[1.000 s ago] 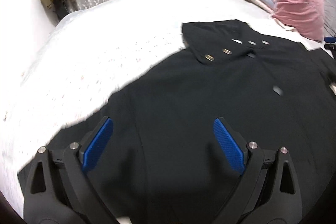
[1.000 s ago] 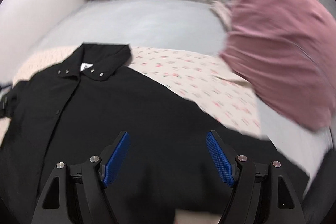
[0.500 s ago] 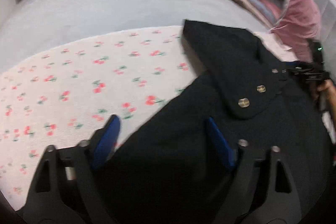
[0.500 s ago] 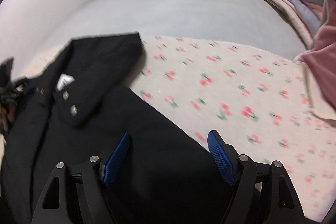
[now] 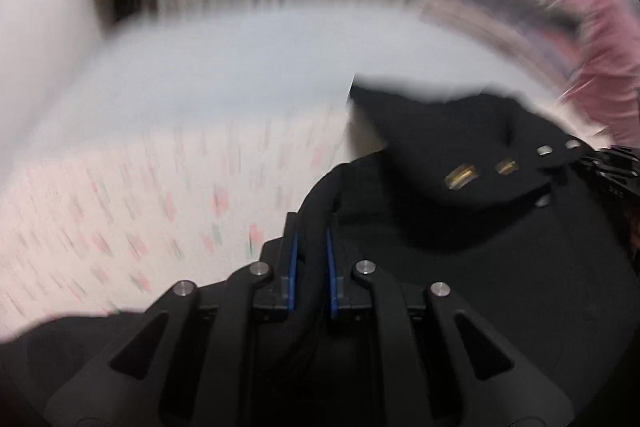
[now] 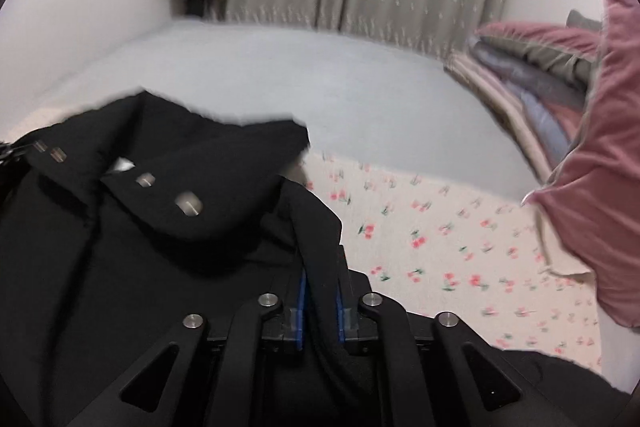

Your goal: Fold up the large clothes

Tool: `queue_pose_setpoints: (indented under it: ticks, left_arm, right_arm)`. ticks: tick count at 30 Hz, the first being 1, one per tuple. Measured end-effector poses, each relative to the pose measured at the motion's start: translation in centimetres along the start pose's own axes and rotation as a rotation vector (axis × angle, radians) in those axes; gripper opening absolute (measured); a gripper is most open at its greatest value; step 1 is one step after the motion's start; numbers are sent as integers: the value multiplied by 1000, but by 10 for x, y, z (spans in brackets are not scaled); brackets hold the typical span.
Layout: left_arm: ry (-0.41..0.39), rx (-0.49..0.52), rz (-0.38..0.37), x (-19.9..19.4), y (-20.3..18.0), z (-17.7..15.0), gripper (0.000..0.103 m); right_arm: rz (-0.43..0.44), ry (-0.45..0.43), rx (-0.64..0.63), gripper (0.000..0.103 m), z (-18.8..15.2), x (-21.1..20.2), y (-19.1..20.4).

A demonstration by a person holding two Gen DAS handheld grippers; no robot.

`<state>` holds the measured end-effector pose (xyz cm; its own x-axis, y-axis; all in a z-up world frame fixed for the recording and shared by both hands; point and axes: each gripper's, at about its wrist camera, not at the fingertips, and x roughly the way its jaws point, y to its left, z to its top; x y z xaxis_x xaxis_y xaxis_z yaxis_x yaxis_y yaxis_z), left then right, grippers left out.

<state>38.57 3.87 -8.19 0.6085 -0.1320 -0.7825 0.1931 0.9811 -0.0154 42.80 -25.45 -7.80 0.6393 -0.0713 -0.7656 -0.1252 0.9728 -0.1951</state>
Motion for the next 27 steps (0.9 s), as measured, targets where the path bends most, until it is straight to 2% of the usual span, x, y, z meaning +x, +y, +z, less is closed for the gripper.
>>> queue_pose_setpoints:
  ticks: [1, 2, 3, 4, 5, 9, 11, 18, 23, 27]
  left_arm:
    - [-1, -8, 2, 2, 1, 0, 26]
    - [-24, -35, 22, -8, 3, 3, 31]
    - [-39, -56, 39, -16, 4, 5, 43]
    - [-44, -77, 52, -27, 6, 5, 55]
    - [-46, -89, 41, -38, 8, 3, 59]
    - [-57, -120, 32, -102, 17, -27, 82]
    - [-60, -132, 30, -133, 23, -45, 84]
    - [39, -121, -9, -222, 38, -127, 86]
    - [126, -150, -37, -274, 50, -197, 87]
    - [188, -171, -85, -312, 60, -255, 87]
  right_arm:
    - [-25, 54, -13, 19, -4, 14, 3]
    - [-72, 31, -32, 28, -4, 14, 9]
    - [-127, 15, -44, 34, 0, 7, 13]
    - [-146, 12, -42, 47, 0, 2, 13]
    - [-141, 20, -35, 58, 0, -6, 11]
    - [-15, 11, 40, 68, -18, -66, -10]
    - [50, 16, 77, 75, -36, -110, -23]
    - [132, 66, 162, 80, -113, -239, -64]
    - [193, 96, 223, 82, -179, -297, -86]
    - [236, 165, 277, 82, -251, -330, -88]
